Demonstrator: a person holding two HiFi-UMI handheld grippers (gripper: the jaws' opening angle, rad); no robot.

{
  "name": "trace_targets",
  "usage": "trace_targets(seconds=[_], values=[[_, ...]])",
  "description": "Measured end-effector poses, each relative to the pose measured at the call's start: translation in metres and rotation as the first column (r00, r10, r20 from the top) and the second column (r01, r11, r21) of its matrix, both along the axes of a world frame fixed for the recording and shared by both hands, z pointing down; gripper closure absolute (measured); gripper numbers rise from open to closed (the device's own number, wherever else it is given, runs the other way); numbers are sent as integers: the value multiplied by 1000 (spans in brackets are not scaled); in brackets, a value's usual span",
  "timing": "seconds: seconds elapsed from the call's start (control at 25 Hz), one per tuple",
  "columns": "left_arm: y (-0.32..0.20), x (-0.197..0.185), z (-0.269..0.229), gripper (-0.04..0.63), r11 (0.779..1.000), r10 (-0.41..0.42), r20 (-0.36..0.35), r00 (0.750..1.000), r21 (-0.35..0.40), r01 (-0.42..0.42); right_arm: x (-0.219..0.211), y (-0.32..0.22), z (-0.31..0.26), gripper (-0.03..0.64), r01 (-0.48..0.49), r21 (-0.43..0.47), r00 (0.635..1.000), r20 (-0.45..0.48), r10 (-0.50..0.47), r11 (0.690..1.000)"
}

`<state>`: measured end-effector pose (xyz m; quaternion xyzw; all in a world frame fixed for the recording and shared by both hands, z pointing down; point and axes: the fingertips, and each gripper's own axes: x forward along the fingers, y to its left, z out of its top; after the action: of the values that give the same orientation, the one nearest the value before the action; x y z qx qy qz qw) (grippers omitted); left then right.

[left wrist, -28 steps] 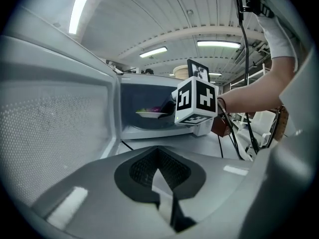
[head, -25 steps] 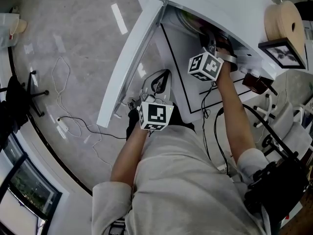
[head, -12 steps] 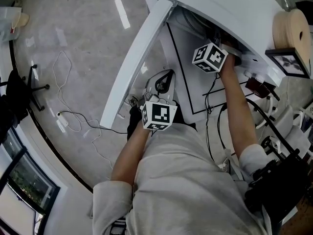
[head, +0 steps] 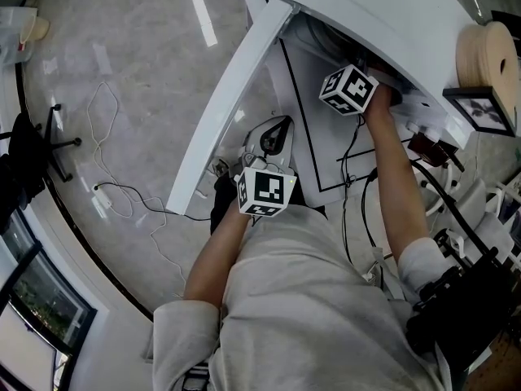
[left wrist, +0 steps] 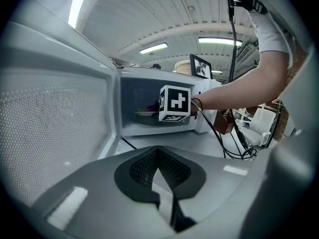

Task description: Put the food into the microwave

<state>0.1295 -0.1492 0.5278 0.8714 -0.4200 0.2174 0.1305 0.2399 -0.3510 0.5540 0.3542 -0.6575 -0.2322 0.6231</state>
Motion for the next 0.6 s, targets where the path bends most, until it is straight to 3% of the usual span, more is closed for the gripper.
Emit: trace_targets(seconds=[0.16, 0.4, 0.6], values=[[0, 1, 0, 589, 1000, 6, 5, 1000, 0, -6, 5, 0, 5, 581, -29, -45, 1000, -12, 29, 999], [2, 0, 1, 588, 1000, 17, 33, 999, 6, -17, -7, 10, 1, 495, -77, -203, 979, 171, 113, 976], [3, 1, 0, 588, 1000, 28, 33, 999, 7, -28, -13, 21, -5, 462, -68, -255, 970, 210, 124, 964]])
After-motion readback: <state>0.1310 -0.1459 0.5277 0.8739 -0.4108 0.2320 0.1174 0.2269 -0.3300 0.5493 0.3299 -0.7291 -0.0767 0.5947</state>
